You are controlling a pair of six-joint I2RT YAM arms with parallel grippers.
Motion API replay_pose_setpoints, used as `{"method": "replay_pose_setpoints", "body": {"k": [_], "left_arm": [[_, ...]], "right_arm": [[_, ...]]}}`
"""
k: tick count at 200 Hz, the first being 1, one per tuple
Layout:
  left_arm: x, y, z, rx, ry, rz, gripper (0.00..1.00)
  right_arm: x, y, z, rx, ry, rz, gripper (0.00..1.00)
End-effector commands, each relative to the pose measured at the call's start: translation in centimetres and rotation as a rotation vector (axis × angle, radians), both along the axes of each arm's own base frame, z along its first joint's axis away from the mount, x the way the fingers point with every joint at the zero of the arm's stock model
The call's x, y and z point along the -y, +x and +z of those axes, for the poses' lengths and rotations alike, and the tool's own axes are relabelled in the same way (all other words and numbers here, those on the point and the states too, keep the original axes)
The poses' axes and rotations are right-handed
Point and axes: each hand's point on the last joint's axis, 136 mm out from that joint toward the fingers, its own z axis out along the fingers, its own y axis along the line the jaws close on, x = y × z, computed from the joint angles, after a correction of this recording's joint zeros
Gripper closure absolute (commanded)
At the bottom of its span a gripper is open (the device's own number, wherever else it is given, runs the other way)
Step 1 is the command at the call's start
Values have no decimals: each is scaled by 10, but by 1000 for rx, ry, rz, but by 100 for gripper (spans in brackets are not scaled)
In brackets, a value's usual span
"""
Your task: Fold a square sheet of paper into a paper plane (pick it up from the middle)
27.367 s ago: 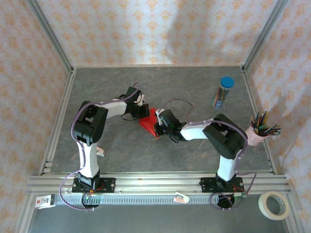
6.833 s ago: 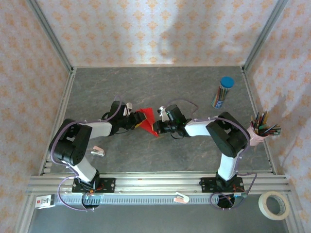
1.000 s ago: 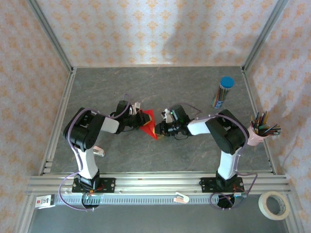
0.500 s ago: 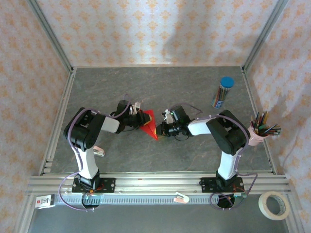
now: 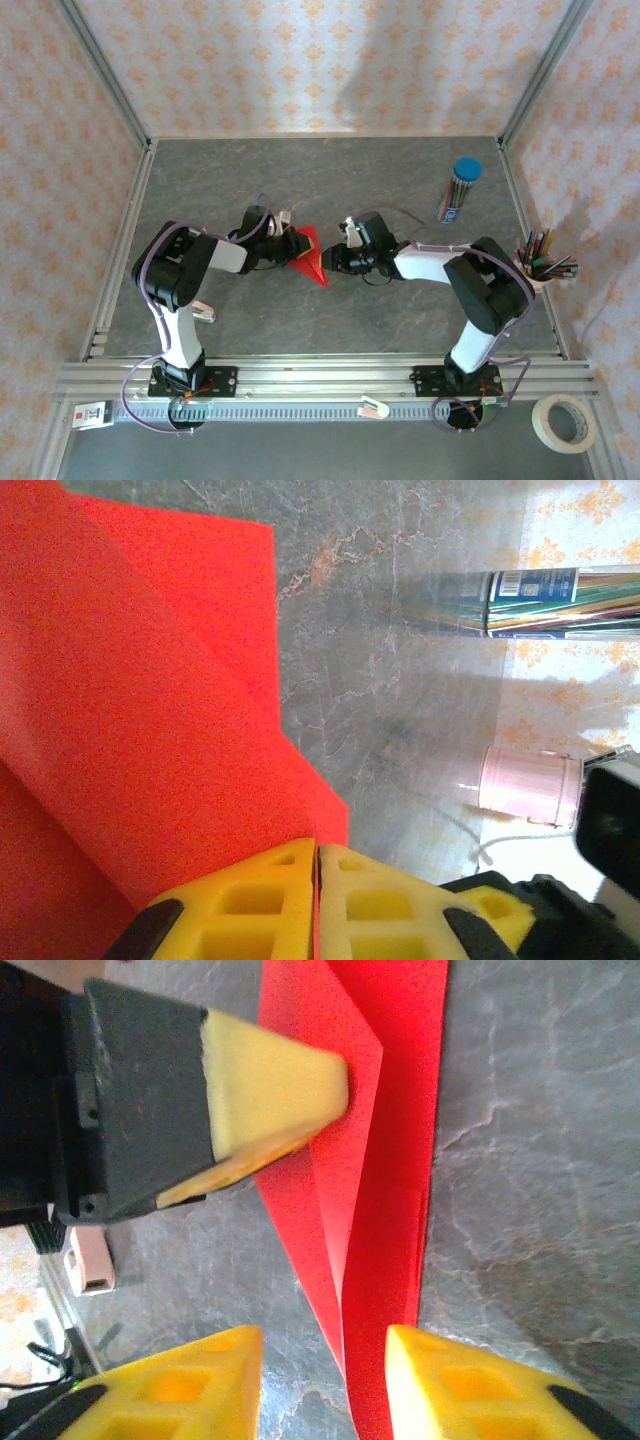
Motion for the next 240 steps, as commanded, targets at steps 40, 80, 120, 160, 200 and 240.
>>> {"method": "replay_pose_setpoints", "body": {"k": [40, 80, 120, 160, 200, 240], "left_arm": [[2, 5, -1, 16, 19, -1, 91], [1, 5, -1, 13, 21, 0, 90], [1, 5, -2, 12, 21, 0, 90], [1, 4, -4, 6, 26, 2, 90], [0, 4, -5, 5, 30, 3, 90], [0, 5, -5, 6, 35, 3, 90]], "right_arm": [[-4, 13, -13, 58, -207, -23, 54], [-12, 17, -24, 64, -271, -2, 55], [-12, 13, -37, 43, -289, 25, 60], [-9, 6, -51, 8, -308, 39, 69], [-7, 0, -61, -22, -320, 53, 74], [-6, -4, -67, -43, -326, 62, 77]]}}
